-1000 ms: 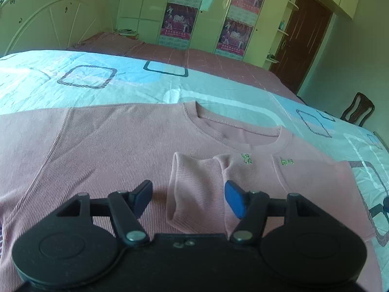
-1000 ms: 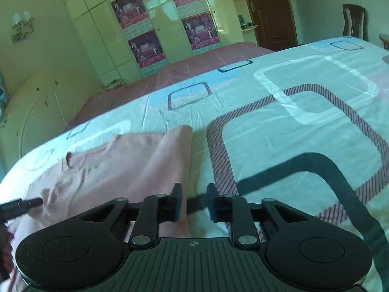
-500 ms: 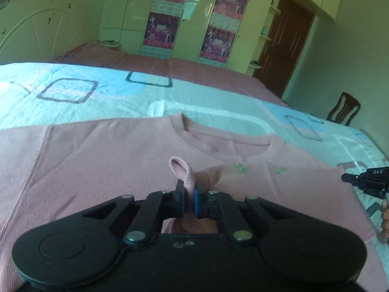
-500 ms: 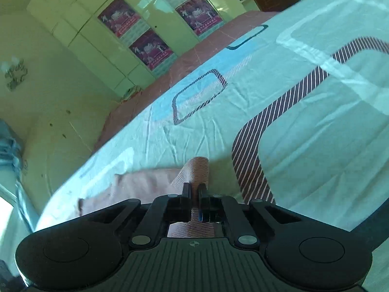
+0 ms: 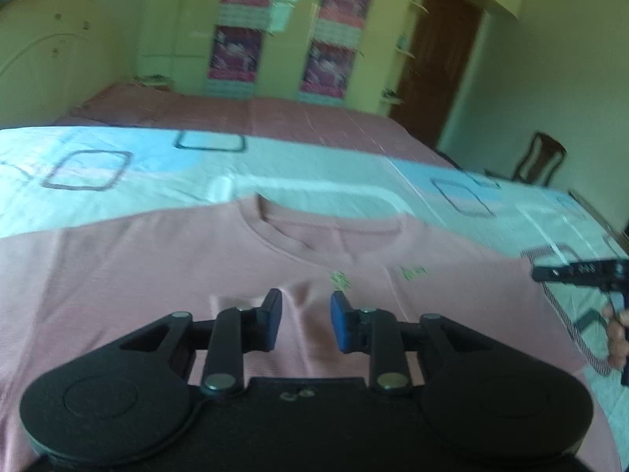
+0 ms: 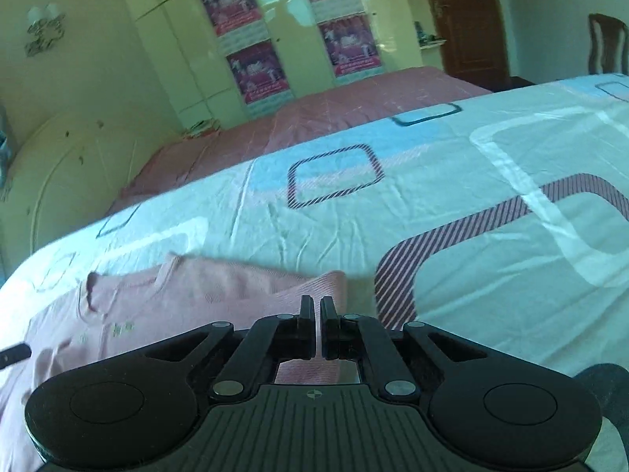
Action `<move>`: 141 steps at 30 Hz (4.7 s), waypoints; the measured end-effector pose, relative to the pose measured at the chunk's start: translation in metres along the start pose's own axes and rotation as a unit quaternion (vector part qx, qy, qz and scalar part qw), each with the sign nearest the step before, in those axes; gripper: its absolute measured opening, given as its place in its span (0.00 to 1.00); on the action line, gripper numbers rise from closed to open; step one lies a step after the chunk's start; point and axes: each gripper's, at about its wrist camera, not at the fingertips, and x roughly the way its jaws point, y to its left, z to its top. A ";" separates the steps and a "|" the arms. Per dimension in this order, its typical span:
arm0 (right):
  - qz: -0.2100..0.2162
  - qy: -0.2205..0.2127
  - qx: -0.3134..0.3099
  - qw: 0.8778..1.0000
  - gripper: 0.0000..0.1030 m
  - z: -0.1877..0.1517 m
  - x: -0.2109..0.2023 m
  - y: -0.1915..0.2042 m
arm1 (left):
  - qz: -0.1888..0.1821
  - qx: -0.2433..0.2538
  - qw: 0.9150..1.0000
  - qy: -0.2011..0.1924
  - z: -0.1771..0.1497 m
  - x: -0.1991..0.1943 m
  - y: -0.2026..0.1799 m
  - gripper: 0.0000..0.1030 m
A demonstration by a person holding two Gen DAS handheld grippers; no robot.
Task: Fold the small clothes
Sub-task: 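Withdraw both tools from the folded sleeve, then grasp the other sleeve cuff with the left tool, then carry the cuff with the left tool across the body and lay it down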
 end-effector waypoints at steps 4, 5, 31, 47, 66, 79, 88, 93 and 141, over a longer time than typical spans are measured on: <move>-0.031 0.007 0.017 0.999 0.03 0.014 0.032 -0.003 | 0.033 0.047 0.998 0.027 -0.002 0.041 -0.020 0.44; -0.035 0.006 0.016 0.999 0.04 0.017 0.035 -0.003 | 0.035 0.043 0.998 0.022 -0.001 0.045 -0.019 0.48; -0.021 0.013 -0.036 0.999 0.04 -0.034 -0.032 0.028 | 0.049 0.065 0.997 0.021 -0.010 0.017 -0.056 0.68; -0.064 0.008 -0.058 0.996 0.04 -0.104 -0.065 0.060 | 0.055 0.086 0.994 0.047 -0.046 -0.009 -0.023 0.64; -0.077 0.020 -0.078 0.994 0.36 -0.099 -0.074 0.079 | 0.101 0.034 0.992 0.072 -0.055 -0.034 -0.020 0.70; -0.002 -0.013 -0.081 0.997 0.86 -0.116 -0.096 0.131 | 0.224 -0.009 0.973 0.056 -0.075 -0.131 0.017 0.95; -0.004 -0.018 -0.076 0.997 0.87 -0.107 -0.089 0.181 | 0.260 -0.156 0.953 -0.022 -0.087 -0.202 0.155 0.62; -0.017 -0.015 -0.057 0.998 0.87 -0.103 -0.073 0.220 | 0.259 -0.302 0.915 -0.068 -0.102 -0.237 0.269 0.61; -0.002 -0.039 0.122 0.992 0.86 -0.077 -0.104 0.087 | 0.015 0.065 0.996 0.054 -0.020 0.004 -0.070 0.72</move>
